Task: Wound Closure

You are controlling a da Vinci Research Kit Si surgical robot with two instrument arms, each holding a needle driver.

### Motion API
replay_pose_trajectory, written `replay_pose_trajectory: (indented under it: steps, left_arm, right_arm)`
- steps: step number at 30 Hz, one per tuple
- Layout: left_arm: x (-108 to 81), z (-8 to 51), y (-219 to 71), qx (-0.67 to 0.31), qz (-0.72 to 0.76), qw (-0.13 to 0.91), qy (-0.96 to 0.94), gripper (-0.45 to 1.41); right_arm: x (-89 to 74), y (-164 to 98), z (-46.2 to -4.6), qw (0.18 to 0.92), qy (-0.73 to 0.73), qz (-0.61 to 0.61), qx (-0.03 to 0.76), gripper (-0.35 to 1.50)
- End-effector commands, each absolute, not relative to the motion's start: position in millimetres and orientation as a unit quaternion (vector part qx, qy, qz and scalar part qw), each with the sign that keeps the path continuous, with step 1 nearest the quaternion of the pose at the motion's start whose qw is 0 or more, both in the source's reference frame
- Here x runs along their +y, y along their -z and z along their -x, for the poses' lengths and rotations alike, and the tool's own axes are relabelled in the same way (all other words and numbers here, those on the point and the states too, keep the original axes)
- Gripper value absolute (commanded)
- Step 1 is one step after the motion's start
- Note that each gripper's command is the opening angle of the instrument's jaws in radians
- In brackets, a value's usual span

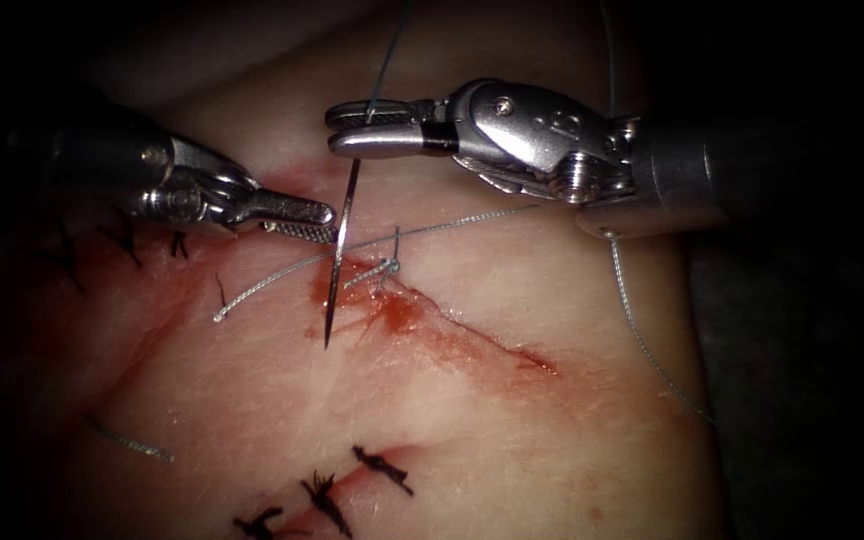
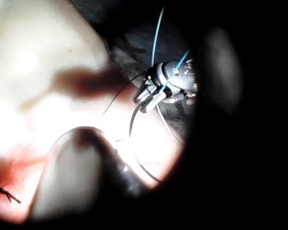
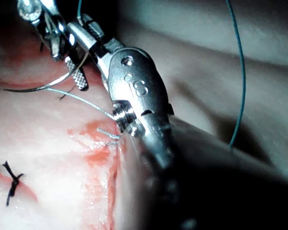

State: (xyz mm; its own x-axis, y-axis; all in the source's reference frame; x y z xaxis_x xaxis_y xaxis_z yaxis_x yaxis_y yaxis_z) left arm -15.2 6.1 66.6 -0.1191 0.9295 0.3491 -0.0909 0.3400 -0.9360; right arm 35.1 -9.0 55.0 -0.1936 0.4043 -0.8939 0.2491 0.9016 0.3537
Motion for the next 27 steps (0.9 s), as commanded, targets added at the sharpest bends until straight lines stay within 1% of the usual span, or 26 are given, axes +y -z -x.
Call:
replay_pose_trajectory:
  steps: [1, 4, 6, 8, 9, 11, 12, 15, 16, 17, 19, 22, 23, 24, 27]
  left_arm:
    - [6.0, 15.7, -67.0, -0.596, 0.351, 0.562, -0.453, 0.83]
    - [5.9, 16.2, -66.7, -0.597, 0.350, 0.561, -0.453, 0.84]
    - [5.9, 16.6, -66.7, -0.599, 0.348, 0.559, -0.454, 0.77]
    - [5.7, 17.0, -66.5, -0.609, 0.342, 0.549, -0.459, 0.47]
    - [5.6, 17.1, -66.5, -0.612, 0.340, 0.546, -0.461, 0.27]
    - [5.4, 17.2, -66.3, -0.622, 0.333, 0.534, -0.466, 0.05]
    - [5.3, 17.2, -66.1, -0.632, 0.325, 0.522, -0.472, -0.10]
    - [5.7, 17.5, -65.9, -0.619, 0.314, 0.550, -0.465, -0.44]
    - [5.9, 17.6, -65.9, -0.610, 0.317, 0.559, -0.464, -0.45]
    - [6.1, 17.7, -65.9, -0.606, 0.319, 0.566, -0.459, -0.45]
    - [6.5, 17.7, -66.0, -0.605, 0.318, 0.569, -0.456, -0.45]
    - [6.6, 17.5, -66.0, -0.609, 0.312, 0.573, -0.451, -0.45]
    - [6.6, 17.4, -66.0, -0.610, 0.307, 0.581, -0.443, -0.45]
    - [6.7, 17.3, -66.0, -0.608, 0.306, 0.587, -0.438, -0.45]
    - [7.1, 17.2, -65.9, -0.599, 0.313, 0.598, -0.431, -0.45]
  right_arm:
    - [-9.0, -55.2, -36.1, 0.599, -0.066, -0.209, 0.770, -0.35]
    - [-8.9, -55.2, -36.1, 0.599, -0.067, -0.208, 0.770, -0.35]
    - [-8.9, -55.2, -36.1, 0.600, -0.069, -0.207, 0.770, -0.35]
    - [-8.9, -55.2, -36.1, 0.601, -0.071, -0.205, 0.769, -0.35]
    - [-8.9, -55.2, -36.1, 0.601, -0.071, -0.205, 0.769, -0.35]
    - [-8.9, -55.3, -36.1, 0.601, -0.069, -0.202, 0.770, -0.35]
    - [-8.9, -55.3, -36.1, 0.602, -0.072, -0.201, 0.770, -0.35]
    - [-8.9, -55.3, -36.1, 0.609, -0.086, -0.181, 0.767, -0.35]
    - [-9.0, -55.2, -36.1, 0.617, -0.108, -0.163, 0.762, -0.35]
    - [-9.0, -55.2, -36.1, 0.623, -0.128, -0.146, 0.758, -0.20]
    - [-9.2, -55.0, -36.1, 0.634, -0.163, -0.111, 0.748, 0.52]
    - [-9.2, -54.9, -36.3, 0.642, -0.190, -0.078, 0.739, 1.09]
    - [-9.2, -54.9, -36.3, 0.644, -0.202, -0.062, 0.735, 1.21]
    - [-9.2, -54.9, -36.3, 0.647, -0.223, -0.067, 0.726, 1.25]
    - [-9.3, -54.6, -36.2, 0.673, -0.266, -0.069, 0.687, 1.25]
